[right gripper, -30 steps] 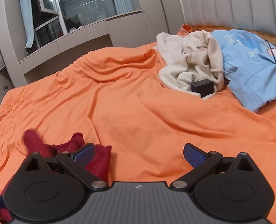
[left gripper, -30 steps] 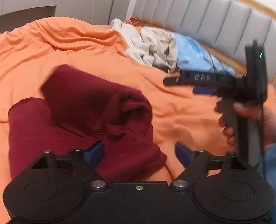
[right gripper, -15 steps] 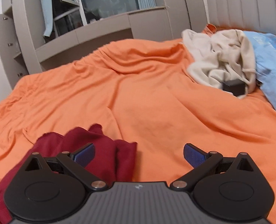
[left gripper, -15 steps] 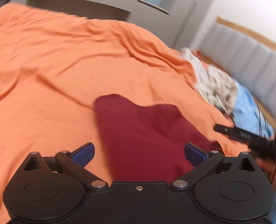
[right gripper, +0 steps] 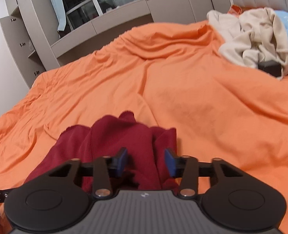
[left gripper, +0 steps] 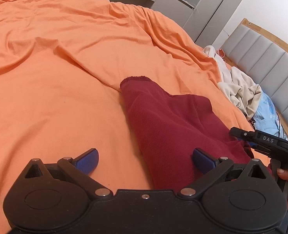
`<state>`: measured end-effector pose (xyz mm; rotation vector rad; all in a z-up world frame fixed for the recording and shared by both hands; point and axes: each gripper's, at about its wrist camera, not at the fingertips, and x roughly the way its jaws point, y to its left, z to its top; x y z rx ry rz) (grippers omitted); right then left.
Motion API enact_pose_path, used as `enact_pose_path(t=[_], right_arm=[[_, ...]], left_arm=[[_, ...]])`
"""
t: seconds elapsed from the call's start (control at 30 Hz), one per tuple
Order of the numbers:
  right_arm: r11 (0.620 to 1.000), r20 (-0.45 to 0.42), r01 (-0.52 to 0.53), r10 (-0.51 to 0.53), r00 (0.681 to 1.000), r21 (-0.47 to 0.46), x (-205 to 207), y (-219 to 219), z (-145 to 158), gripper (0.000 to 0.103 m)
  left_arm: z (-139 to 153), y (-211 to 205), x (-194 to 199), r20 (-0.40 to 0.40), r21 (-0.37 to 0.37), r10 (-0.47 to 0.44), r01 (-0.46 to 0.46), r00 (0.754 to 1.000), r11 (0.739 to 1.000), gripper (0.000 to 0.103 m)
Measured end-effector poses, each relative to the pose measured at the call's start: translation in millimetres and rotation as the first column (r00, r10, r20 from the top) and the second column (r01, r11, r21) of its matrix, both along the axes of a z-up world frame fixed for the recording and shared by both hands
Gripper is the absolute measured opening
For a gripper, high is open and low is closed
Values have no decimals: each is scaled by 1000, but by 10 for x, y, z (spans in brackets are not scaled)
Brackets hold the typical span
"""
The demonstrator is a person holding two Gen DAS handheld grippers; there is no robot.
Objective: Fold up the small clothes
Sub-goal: 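Grasp the other side edge with the right tool and fold it inward, then open the right tool over the folded top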
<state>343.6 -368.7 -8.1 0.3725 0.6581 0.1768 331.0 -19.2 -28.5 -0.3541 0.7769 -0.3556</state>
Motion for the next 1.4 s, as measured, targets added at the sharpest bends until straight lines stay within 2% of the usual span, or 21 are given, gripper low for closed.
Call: enact_pose_path(t=[0.1,0.23,0.33,0.6,0.8,0.97,1.03,1.2,1.27,1.33,1.4], right_arm=[[999,-12,11,-11,1000,38,-27,-3,-25,24],[998,-18,65,-65,998,13,-80,58,-66,13],[997,3,82,-82,997,-7,-140,106,-55,8],[986,56,160,-162,985,46,-443,-58,75,7],[985,10,171,-171,985,-9,-284,-42,-54,7],[986,14,163,-163,987,-42,-313,32,-52,8],[986,12,162,-161,987,-38,-323,26,-48,14],[987,-2,160,-160,987,-3,-317,-34,-44,18],[987,-4,158,-158,987,11,-339,-52,-28,26],[987,-1,157,-157,988,25,-374,-66,-1,56],[987,10,156,-156,988,26,-400,-66,29,69]], left_arm=[[-43,-18,23,-8,-11,-11,11,1000,1000,103],[-80,-16,53,-12,-27,-18,18,1000,999,103],[-101,-36,48,-2,-19,-24,24,1000,1000,103],[-130,-113,22,39,-11,-64,64,997,998,103],[-150,-299,27,50,17,-97,96,994,995,103],[-172,-345,7,60,39,-98,96,993,995,103],[-174,-359,8,60,37,-97,95,993,995,103],[-179,-345,6,64,35,-95,93,993,995,103],[-176,-334,3,65,34,-95,93,993,995,103],[-177,-332,0,66,33,-94,92,993,995,103],[-177,-329,-2,66,33,-94,92,993,995,103]])
